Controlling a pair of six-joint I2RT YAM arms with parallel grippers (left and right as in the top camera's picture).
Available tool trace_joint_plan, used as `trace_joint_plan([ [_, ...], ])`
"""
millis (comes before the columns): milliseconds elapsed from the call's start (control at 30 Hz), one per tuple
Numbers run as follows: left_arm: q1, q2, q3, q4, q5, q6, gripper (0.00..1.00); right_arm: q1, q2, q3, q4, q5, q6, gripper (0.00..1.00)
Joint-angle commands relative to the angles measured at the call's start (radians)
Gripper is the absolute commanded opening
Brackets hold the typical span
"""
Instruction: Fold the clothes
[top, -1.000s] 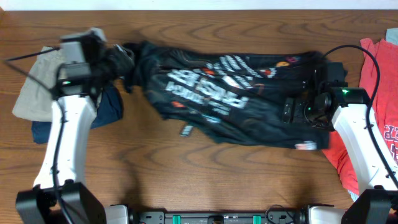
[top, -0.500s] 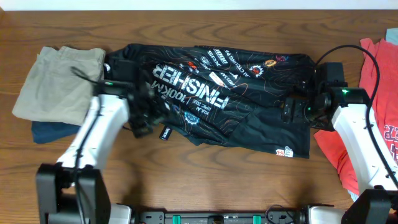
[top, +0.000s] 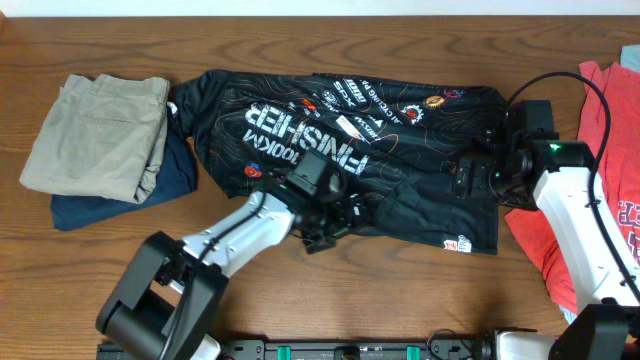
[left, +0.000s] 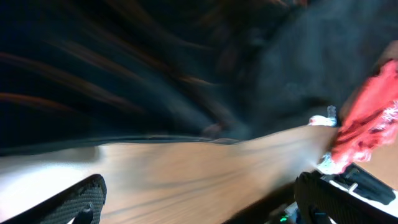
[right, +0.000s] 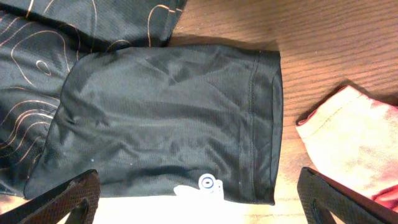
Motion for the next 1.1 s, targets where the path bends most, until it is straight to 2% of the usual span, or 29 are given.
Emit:
trace_joint_plan([
  [0,-0.072,0.023,0.0,0.035,-0.042,-0.178,0.98,-0.014,-0.018,0.005,-0.002,0.006,-0.008,0.99],
  [100,-0.126,0.057,0.0,0.084,-0.095,-0.275,0.98,-0.014,-0.018,0.005,-0.002,0.006,-0.008,0.99],
  [200,-0.153,0.103,0.0,0.21,-0.111,-0.299,0.99,-0.014,-0.018,0.005,-0.002,0.006,-0.008,0.99],
  [267,-0.163,0.136,0.0,0.303,-0.119,-0.314,0.95,-0.014,-0.018,0.005,-0.002,0.006,-0.008,0.99],
  [333,-0.163,0.163,0.0,0.358,-0.145,-0.336,0.87,-0.014,-0.018,0.005,-0.002,0.006,-0.008,0.99],
  [400,-0.158,0.184,0.0,0.384,-0.203,-0.336,0.76,-0.014,-0.018,0.005,-0.002,0.006,-0.008,0.99],
  [467,-0.15,0.193,0.0,0.378,-0.263,-0.335,0.47,-0.014,-0.018,0.005,-0.003,0.006,-0.008,0.99],
  [533,-0.136,0.193,0.0,0.356,-0.292,-0.326,0.13,-0.014,-0.018,0.005,-0.003,0.006,-0.016,0.99],
  [567,-0.126,0.193,0.0,0.343,-0.291,-0.315,0.06,-0.014,-0.018,0.005,-0.003,0.006,-0.023,0.99],
  [733,-0.055,0.172,0.0,0.145,-0.29,-0.235,0.06,-0.014,-0.018,0.005,-0.003,0.01,-0.023,0.99],
  [900,0.085,0.105,0.0,-0.212,-0.298,-0.067,0.06,-0.014,-0.017,0.005,-0.003,0.01,-0.023,0.99],
  [1067,0.243,0.008,0.0,-0.491,-0.368,0.145,0.06,-0.014,-0.017,0.004,-0.008,0.01,-0.023,0.99],
])
